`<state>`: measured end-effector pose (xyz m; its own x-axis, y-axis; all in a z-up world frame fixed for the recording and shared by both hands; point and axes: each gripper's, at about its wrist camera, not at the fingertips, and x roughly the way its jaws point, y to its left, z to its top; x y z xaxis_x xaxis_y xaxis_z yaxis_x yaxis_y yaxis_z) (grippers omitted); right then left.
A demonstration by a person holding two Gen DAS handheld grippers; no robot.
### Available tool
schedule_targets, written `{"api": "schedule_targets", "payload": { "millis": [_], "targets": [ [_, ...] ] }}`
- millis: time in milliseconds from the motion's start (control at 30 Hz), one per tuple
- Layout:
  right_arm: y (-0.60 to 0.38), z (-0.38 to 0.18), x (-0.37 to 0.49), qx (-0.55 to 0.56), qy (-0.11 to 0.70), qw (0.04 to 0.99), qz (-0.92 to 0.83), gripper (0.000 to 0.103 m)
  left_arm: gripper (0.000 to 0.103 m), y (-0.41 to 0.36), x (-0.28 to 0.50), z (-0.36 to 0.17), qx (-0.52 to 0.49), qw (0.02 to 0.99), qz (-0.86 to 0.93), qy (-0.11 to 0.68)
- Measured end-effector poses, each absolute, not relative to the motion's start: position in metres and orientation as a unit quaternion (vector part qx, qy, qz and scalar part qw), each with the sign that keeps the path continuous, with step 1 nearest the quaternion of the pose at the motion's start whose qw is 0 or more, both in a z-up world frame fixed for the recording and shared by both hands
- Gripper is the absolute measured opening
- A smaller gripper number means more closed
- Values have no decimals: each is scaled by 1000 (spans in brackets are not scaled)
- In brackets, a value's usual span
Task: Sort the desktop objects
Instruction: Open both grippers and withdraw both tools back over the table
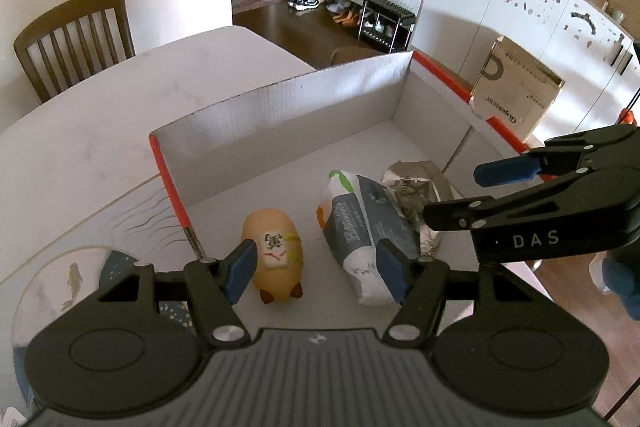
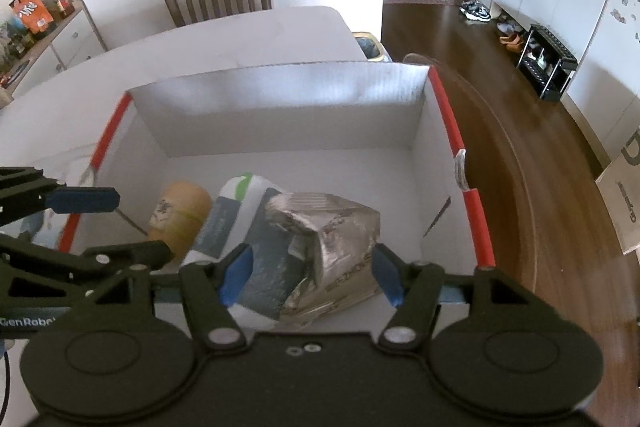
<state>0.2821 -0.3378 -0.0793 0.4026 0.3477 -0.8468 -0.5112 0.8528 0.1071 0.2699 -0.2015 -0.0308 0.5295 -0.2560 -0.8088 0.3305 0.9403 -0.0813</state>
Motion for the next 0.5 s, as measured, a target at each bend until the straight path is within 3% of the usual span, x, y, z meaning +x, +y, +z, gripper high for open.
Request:
{"api": "schedule_targets", "payload": {
  "millis": [500],
  "targets": [
    [-327,-47,244,-66,459,842,275,65,65,-169,234,1,20,889,-176,423]
  ]
}}
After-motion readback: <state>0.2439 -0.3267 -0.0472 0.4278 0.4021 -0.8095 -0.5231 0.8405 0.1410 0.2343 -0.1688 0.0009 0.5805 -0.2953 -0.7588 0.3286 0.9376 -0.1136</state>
